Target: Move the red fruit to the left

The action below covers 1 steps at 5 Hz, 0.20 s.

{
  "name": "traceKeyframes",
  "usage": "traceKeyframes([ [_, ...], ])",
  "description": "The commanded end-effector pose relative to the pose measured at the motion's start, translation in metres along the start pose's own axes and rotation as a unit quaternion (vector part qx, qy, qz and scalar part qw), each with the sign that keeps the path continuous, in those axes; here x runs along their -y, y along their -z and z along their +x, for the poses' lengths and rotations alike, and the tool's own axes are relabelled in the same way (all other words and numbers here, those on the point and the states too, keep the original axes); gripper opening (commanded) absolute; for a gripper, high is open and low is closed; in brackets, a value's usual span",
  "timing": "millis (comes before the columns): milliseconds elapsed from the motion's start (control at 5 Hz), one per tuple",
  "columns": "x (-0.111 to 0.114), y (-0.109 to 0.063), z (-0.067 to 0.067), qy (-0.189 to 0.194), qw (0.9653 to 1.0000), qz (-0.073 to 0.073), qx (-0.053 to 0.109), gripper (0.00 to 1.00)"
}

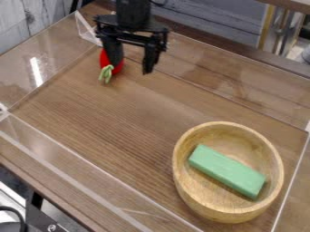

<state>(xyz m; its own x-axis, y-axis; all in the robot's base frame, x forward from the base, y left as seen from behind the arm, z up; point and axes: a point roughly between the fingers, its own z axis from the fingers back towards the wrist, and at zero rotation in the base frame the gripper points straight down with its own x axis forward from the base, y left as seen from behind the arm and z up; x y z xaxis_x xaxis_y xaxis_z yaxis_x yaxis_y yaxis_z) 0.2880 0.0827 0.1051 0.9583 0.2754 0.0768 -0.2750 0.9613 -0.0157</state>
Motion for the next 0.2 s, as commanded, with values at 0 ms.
traceKeyframes([
  [0,0.0057,-0.0228,-0.0033,0.022,0.9995,-0.009,0.021,1.00],
])
